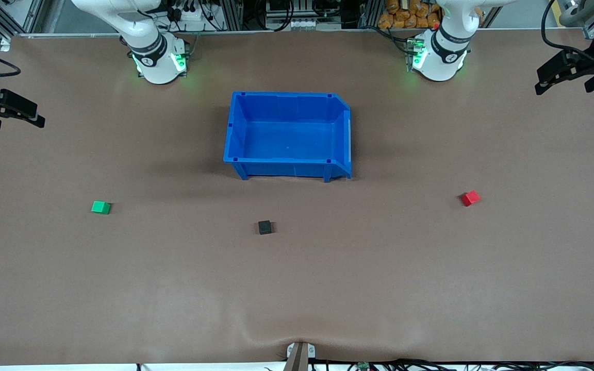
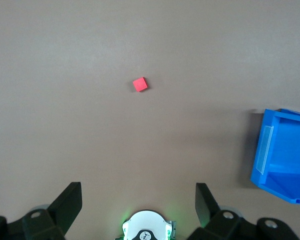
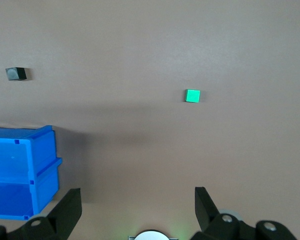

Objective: Attach green and red cubes to black cube
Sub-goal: 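Move the right gripper toward the green cube while the left gripper reaches the red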

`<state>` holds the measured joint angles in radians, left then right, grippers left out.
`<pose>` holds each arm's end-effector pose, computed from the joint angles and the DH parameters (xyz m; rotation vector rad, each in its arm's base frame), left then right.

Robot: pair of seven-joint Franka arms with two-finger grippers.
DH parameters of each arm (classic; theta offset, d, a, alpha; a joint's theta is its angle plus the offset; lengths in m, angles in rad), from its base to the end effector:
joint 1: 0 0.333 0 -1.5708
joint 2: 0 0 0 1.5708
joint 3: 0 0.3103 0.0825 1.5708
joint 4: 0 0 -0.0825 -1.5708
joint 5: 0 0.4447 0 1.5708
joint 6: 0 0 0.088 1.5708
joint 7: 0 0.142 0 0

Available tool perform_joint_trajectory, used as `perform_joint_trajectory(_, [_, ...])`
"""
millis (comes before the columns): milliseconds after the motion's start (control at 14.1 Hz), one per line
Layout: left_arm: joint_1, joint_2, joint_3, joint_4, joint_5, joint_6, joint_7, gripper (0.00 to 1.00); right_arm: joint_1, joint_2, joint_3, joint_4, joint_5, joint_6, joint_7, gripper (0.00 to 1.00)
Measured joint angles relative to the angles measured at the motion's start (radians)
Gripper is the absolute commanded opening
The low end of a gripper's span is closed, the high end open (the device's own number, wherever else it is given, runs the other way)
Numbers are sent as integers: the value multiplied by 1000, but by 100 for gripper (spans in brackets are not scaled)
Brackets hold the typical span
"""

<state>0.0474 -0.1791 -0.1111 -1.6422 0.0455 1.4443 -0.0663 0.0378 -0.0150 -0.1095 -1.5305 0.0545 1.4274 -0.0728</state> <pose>0.5438 -0.0328 0.6389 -3.0754 -0.0152 0.0240 0.5915 -0.0346 0.6024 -3.0768 -0.0101 0.1292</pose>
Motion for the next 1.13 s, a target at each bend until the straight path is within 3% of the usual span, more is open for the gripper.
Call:
perform_joint_trajectory(567, [0, 0, -3, 7, 0, -1, 2, 100, 0, 3, -2, 0, -4, 9, 0, 100])
perform_joint_trajectory(1133, [-1, 5, -53, 2, 0, -32, 2, 100, 5, 56, 4, -1, -4, 63, -1, 100])
